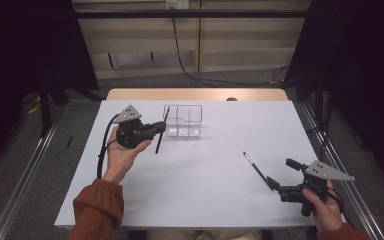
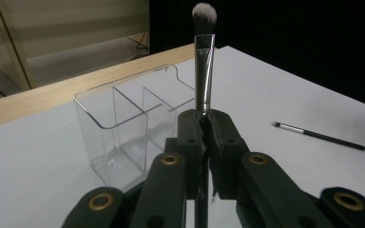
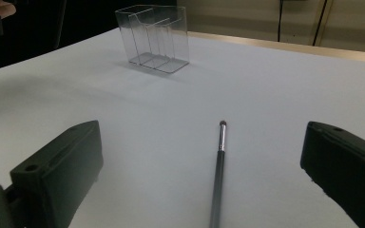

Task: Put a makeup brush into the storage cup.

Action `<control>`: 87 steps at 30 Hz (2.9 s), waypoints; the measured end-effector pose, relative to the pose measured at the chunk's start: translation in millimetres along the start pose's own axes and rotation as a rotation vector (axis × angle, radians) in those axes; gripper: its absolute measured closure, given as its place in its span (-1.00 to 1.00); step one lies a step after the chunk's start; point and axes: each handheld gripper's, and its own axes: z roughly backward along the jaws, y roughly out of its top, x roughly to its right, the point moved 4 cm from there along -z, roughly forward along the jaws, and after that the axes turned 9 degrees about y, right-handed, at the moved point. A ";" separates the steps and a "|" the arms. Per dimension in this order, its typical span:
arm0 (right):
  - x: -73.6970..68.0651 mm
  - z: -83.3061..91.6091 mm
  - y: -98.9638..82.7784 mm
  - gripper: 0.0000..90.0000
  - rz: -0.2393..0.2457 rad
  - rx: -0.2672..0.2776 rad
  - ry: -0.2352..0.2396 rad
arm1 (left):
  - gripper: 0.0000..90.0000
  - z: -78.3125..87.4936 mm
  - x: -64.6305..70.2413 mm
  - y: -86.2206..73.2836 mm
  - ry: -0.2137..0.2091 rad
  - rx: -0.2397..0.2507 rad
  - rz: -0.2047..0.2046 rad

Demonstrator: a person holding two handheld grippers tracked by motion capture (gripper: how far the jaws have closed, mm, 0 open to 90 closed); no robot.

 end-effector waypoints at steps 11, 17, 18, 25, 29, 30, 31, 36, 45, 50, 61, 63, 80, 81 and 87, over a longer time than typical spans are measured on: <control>0.0 -0.5 0.0 -1.00 0.000 -0.003 0.002 | 0.87 0.8 -0.9 9.5 0.014 0.034 -0.003; -0.1 -0.4 -0.1 -1.00 0.000 -0.004 0.001 | 0.87 0.4 0.0 20.0 0.012 0.050 -0.014; -0.1 -0.3 -0.1 -1.00 0.000 -0.004 0.001 | 0.87 0.5 0.2 22.1 0.016 0.051 -0.017; 0.1 0.4 -0.2 -1.00 0.003 -0.002 0.000 | 0.87 -3.6 -1.0 32.8 0.025 0.069 -0.015; 0.0 0.4 -0.2 -1.00 0.003 -0.002 0.000 | 0.87 -6.7 -2.5 36.4 0.028 0.074 -0.013; 0.1 0.3 -0.2 -1.00 0.004 -0.001 0.000 | 0.87 -8.0 -3.1 37.6 0.035 0.068 -0.015; 0.0 0.3 -0.2 -1.00 0.003 -0.002 0.000 | 0.87 -9.7 -3.8 38.9 0.046 0.062 -0.020; -0.2 -0.1 0.1 -1.00 0.001 -0.001 0.001 | 0.87 -14.1 -5.5 47.3 0.048 0.070 -0.017; 0.0 -0.5 0.0 -1.00 0.005 -0.002 0.002 | 0.87 -22.5 -7.3 51.8 0.063 0.070 -0.004; -0.1 0.0 -0.1 -1.00 0.003 -0.002 0.003 | 0.87 -25.9 -10.7 58.5 0.071 0.076 -0.002; -0.1 0.5 -0.3 -1.00 0.004 -0.002 0.000 | 0.87 -36.4 -12.2 71.6 0.083 0.090 -0.007; -0.1 0.5 -0.4 -1.00 0.005 -0.003 0.001 | 0.87 -38.8 -12.9 72.4 0.089 0.085 -0.008; -0.2 0.8 -0.4 -1.00 0.003 -0.001 0.001 | 0.87 -60.0 -21.8 85.7 0.114 0.084 0.008; -0.3 1.0 -0.4 -1.00 0.005 -0.001 0.003 | 0.87 -61.2 -22.6 86.0 0.115 0.084 0.010; -0.2 1.7 -0.7 -1.00 -0.001 -0.001 0.003 | 0.87 -68.8 -23.1 86.0 0.119 0.095 0.013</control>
